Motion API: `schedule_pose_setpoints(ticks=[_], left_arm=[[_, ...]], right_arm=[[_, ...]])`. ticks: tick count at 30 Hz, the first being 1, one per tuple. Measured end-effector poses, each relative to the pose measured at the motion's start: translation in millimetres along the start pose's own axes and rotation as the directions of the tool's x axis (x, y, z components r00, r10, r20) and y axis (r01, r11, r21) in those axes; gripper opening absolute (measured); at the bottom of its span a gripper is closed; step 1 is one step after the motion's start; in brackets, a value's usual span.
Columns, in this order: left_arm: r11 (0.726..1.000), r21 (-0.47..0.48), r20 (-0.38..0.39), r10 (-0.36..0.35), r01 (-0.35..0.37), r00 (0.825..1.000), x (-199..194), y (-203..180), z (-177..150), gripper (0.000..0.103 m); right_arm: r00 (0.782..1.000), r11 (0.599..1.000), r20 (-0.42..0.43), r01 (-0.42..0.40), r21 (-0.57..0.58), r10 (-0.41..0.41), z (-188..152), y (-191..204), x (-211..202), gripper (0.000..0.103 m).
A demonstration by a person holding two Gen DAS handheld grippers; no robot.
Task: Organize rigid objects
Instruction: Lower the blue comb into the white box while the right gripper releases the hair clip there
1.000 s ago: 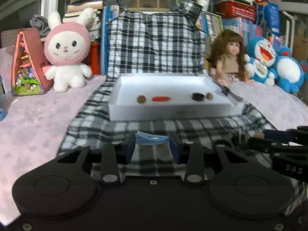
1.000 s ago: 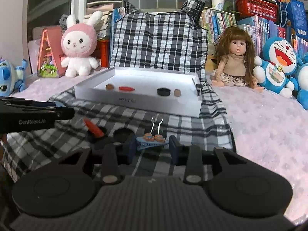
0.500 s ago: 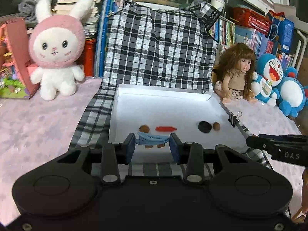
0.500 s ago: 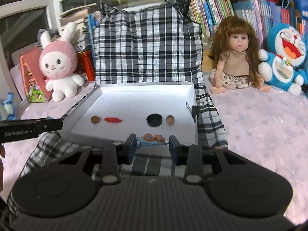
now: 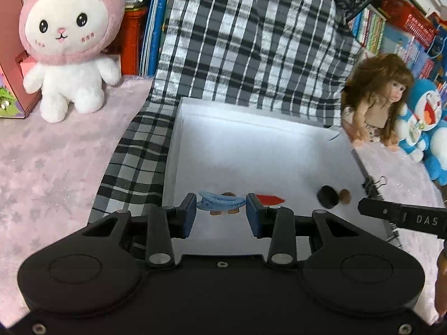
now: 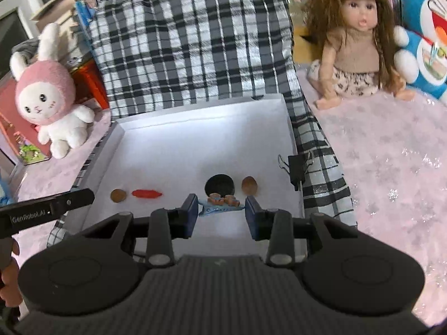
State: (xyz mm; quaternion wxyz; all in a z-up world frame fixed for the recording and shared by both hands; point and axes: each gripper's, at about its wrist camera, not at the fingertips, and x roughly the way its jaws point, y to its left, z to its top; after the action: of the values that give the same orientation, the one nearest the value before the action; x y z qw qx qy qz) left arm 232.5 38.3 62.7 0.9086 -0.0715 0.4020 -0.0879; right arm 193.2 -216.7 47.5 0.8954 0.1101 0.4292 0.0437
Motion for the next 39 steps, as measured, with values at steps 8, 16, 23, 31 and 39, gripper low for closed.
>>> schedule_pose_setpoints(ticks=[8, 16, 23, 31, 39], left_arm=[[0.999, 0.004, -0.017, 0.034, -0.034, 0.999, 20.0, 2.9, -2.1, 0.037], [0.999, 0.023, -0.011, 0.050, -0.050, 0.999, 29.2, 0.0, -2.8, 0.037], [0.998, 0.021, -0.008, 0.051, -0.051, 0.999, 35.0, 0.7, -3.1, 0.037], [0.998, 0.028, 0.003, 0.053, -0.053, 0.999, 39.7, 0.0, -3.2, 0.037], [0.997, 0.049, 0.011, 0.055, -0.055, 0.998, 42.7, -3.0, -5.0, 0.037]], right_arm=[[0.999, 0.999, -0.036, 0.024, 0.032, -0.023, 2.2, -6.8, 19.7, 0.042], [0.999, 0.999, -0.046, 0.029, 0.032, -0.028, 2.4, -5.0, 33.0, 0.043], [0.998, 0.999, -0.042, 0.040, 0.010, -0.039, 3.6, -1.4, 39.1, 0.043], [0.998, 0.998, -0.028, 0.054, -0.017, -0.054, 5.6, 2.6, 43.8, 0.043], [0.998, 0.998, -0.022, 0.054, -0.018, -0.054, 5.9, 1.8, 46.3, 0.044]])
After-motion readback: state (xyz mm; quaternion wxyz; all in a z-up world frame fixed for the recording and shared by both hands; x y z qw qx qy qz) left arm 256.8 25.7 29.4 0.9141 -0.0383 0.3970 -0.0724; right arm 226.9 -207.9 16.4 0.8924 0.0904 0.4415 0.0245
